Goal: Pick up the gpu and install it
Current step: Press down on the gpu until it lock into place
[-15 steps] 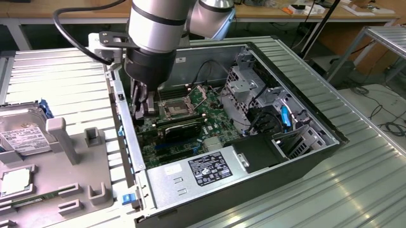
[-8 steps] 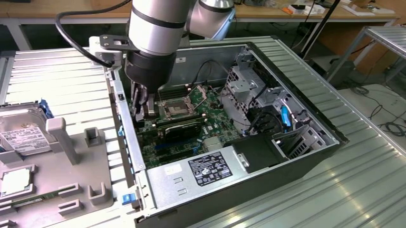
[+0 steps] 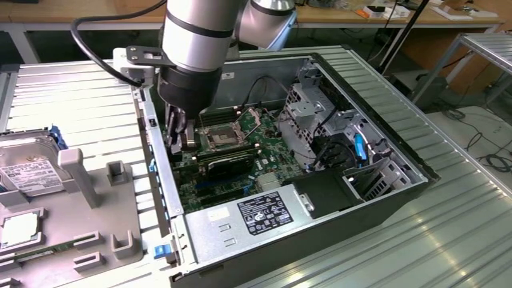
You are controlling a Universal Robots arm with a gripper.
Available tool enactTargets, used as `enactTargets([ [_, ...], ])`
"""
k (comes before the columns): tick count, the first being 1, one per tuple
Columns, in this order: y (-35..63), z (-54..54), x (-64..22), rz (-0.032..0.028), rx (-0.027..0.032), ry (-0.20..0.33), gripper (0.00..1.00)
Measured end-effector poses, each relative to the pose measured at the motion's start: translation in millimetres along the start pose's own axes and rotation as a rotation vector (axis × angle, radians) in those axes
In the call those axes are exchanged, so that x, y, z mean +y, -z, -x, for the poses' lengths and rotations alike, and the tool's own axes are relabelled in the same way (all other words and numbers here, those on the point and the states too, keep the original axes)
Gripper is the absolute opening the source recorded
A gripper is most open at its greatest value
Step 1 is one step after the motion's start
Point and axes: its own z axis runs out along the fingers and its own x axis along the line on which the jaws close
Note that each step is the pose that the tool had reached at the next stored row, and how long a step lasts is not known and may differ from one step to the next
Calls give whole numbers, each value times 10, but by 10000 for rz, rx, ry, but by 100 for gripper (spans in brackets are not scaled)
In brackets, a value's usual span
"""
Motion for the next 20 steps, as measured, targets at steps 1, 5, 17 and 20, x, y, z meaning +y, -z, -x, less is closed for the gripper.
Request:
enactTargets([
  [1, -9, 0, -2, 0, 14, -2, 11],
  [5, -33, -1, -6, 7, 76, -15, 11],
  [17, 15, 37, -121, 2, -181, 16, 11],
  [20, 59, 75, -111, 3, -184, 4, 11],
])
